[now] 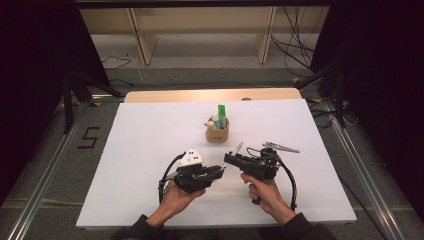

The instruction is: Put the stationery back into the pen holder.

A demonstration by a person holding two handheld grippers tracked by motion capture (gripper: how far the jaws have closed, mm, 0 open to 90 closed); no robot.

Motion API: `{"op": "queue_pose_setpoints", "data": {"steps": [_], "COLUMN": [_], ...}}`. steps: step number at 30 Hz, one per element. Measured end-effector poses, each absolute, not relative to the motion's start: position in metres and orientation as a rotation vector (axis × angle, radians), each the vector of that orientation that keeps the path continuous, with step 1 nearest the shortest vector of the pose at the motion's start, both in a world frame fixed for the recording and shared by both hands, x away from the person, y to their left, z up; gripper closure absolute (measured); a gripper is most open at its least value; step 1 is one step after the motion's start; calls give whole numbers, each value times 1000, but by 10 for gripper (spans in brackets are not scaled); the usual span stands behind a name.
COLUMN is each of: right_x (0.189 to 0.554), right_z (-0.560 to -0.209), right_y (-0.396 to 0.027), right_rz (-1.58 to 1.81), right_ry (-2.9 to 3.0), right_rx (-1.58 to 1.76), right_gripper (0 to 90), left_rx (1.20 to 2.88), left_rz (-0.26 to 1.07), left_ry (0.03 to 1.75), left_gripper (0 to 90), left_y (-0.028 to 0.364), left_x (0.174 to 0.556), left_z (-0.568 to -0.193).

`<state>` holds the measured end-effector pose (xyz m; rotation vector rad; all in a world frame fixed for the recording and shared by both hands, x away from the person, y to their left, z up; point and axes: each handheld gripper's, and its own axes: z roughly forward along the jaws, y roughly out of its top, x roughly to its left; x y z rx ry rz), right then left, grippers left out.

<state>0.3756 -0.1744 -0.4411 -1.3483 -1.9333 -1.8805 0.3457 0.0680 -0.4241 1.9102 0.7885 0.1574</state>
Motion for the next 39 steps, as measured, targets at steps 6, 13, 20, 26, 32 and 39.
{"op": "queue_pose_setpoints", "data": {"steps": [6, 13, 20, 26, 32, 39], "right_x": [376, 375, 373, 376, 383, 393], "right_z": [-442, -438, -426, -420, -415, -408], "right_y": [-177, -177, -180, -186, -191, -192], "right_rz": [-1884, -1906, -1966, -1999, -2032, -2056], "right_ry": [-1885, -1807, -1903, -1998, -2059, -2093], "right_rx": [-1351, -1296, -1268, -1301, -1332, -1368], "right_gripper": [738, 800, 801, 801, 800, 800], "left_rx": [1917, 1907, 1934, 1922, 1898, 1881], "left_rz": [161, 131, 93, 98, 125, 167], "left_ry": [777, 747, 702, 739, 775, 817], "left_gripper": [766, 747, 305, 259, 240, 231], "left_y": [68, 67, 71, 90, 108, 131], "left_x": [346, 345, 343, 346, 349, 350], "left_z": [-425, -425, -416, -415, -413, -414]}}
